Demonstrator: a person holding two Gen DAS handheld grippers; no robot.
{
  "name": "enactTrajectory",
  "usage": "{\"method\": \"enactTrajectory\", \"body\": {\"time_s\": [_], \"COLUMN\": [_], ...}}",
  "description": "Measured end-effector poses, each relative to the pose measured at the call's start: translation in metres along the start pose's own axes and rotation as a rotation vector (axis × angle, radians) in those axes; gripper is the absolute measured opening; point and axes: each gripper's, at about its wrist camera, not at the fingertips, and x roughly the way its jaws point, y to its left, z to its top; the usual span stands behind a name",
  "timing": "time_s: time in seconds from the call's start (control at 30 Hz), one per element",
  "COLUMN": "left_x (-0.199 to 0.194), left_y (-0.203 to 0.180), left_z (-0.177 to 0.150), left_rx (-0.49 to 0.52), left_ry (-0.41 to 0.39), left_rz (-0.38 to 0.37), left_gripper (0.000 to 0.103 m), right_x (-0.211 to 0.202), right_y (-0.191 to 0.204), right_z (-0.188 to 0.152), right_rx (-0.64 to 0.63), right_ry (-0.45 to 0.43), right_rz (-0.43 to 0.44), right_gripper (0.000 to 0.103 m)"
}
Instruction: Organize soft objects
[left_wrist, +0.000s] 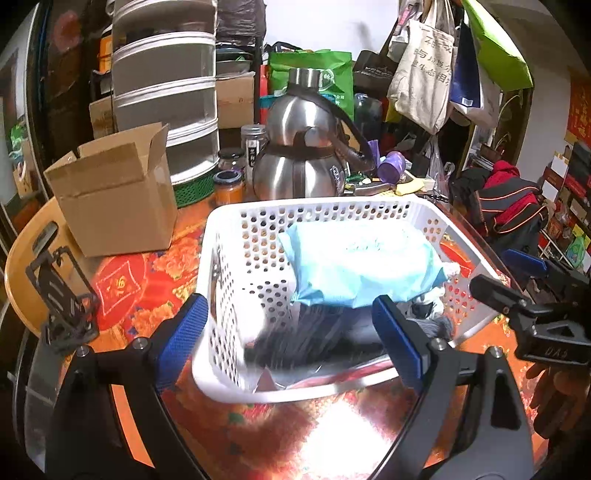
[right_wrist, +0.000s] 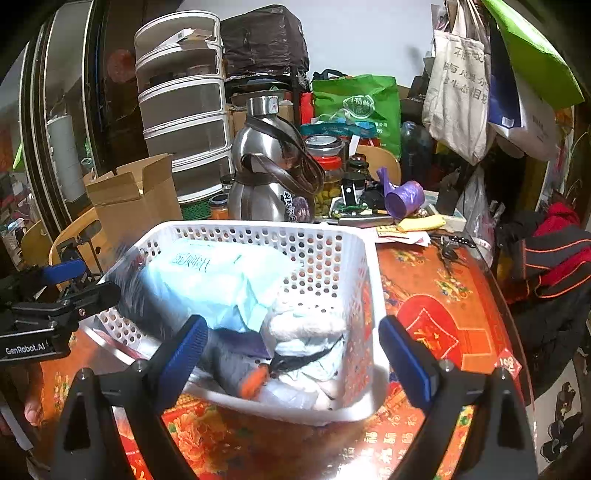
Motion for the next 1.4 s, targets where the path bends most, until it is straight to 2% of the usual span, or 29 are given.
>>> {"method": "enactTrajectory", "body": {"time_s": [0.27, 0.33, 0.43, 0.63, 0.7, 0.77, 0.87, 0.97, 1.03, 1.1, 1.2, 1.33, 1.4], "left_x": [-0.023, -0.035, -0.061, -0.117, -0.136, -0.163, -0.201, -0.245, -0.265, -0.291, -0.310, -0.317, -0.316], "left_y": [0.008, 0.009, 0.011, 0.006, 0.005, 0.005, 0.008, 0.002, -0.004, -0.013, -0.024, -0.029, -0.029], "left_z": [-0.017, -0.021, -0.031, -0.059, -0.072, -0.090, -0.115, -0.139, -0.150, -0.164, -0.175, -0.176, -0.176], "left_rx": [-0.014, -0.009, 0.000, 0.025, 0.026, 0.025, 0.002, -0.002, 0.007, 0.018, 0.051, 0.039, 0.028], "left_ry": [-0.032, -0.044, -0.098, -0.104, -0.093, -0.116, -0.152, -0.182, -0.188, -0.212, -0.215, -0.206, -0.198], "left_rz": [-0.004, 0.003, 0.009, 0.021, 0.028, 0.028, 0.022, 0.041, 0.020, -0.004, 0.012, -0.019, -0.036], "left_gripper": [0.090, 0.100, 0.103, 0.103, 0.103, 0.103, 0.103, 0.103, 0.103, 0.103, 0.103, 0.103, 0.103], "right_x": [-0.015, -0.026, -0.049, -0.110, -0.128, -0.146, -0.167, -0.190, -0.207, -0.222, -0.254, -0.273, -0.276], "right_y": [0.000, 0.006, 0.017, 0.036, 0.040, 0.044, 0.056, 0.071, 0.081, 0.090, 0.098, 0.096, 0.094], "right_z": [-0.010, -0.017, -0.031, -0.061, -0.071, -0.081, -0.098, -0.115, -0.128, -0.138, -0.150, -0.155, -0.153], "right_rx": [0.035, 0.038, 0.007, -0.032, -0.016, 0.004, -0.063, -0.109, -0.078, -0.070, -0.005, 0.073, 0.081], "right_ry": [-0.001, 0.003, -0.016, -0.079, -0.083, -0.042, -0.006, -0.012, -0.021, -0.027, -0.094, -0.158, -0.165], "right_rz": [0.045, 0.036, 0.030, 0.063, 0.043, -0.025, -0.125, -0.209, -0.234, -0.208, -0.117, -0.007, -0.014], "right_gripper": [0.094, 0.094, 0.094, 0.096, 0.096, 0.096, 0.096, 0.096, 0.096, 0.096, 0.096, 0.096, 0.097]}}
